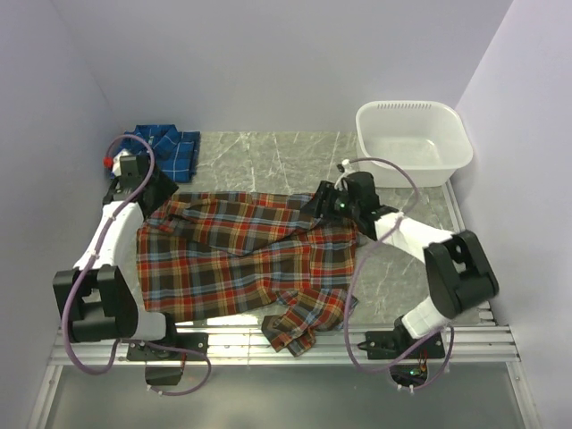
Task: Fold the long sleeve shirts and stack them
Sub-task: Fold the shirt
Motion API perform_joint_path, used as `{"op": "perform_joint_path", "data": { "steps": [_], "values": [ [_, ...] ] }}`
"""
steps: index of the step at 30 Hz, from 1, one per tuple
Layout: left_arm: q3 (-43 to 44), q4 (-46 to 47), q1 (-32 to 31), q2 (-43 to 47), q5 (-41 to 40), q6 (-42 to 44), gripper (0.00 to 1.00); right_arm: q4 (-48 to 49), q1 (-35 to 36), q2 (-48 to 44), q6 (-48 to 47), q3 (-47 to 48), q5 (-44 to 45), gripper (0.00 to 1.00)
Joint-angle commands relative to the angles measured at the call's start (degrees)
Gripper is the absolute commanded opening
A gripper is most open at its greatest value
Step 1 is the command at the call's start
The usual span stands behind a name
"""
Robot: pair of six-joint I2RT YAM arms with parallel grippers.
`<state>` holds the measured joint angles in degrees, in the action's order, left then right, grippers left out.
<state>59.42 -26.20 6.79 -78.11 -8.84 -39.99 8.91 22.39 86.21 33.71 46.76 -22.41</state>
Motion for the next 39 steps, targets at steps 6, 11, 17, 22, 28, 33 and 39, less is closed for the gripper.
{"op": "perform_joint_path", "data": {
  "steps": [6,11,17,22,28,33,39],
  "values": [
    [-2.1,7.6,-1.3,-11.9,8.0,-6.3,0.73,8.7,-0.9,15.0,5.1,4.6,-3.7,0.62],
    [-1.8,8.4,-1.4,-15.9,8.0,-6.6,0.73,10.3,-5.0,18.8,5.9,2.4,-3.5,0.62],
    [-1.7,4.4,-3.9,-7.0,5.9,-4.1,0.78,1.6,-6.5,10.4,-1.5,4.4,1.8,0.62],
    [-7.3,-1.0,-8.4,6.3,3.0,-3.5,0.81,-8.4,-7.0,4.3,-8.7,10.3,12.6,0.62],
    [-21.2,-3.9,-16.4,17.7,6.9,-10.6,0.77,-15.8,-8.3,6.9,-11.1,15.4,17.0,0.61],
    [-29.2,-2.1,-21.9,19.3,10.1,-15.1,0.77,-16.8,-9.3,10.4,-10.9,16.7,16.2,0.59],
    [-30.8,-0.6,-23.5,14.2,11.0,-14.9,0.77,-17.1,-9.6,14.1,-10.7,18.1,16.3,0.53]
  ]
}}
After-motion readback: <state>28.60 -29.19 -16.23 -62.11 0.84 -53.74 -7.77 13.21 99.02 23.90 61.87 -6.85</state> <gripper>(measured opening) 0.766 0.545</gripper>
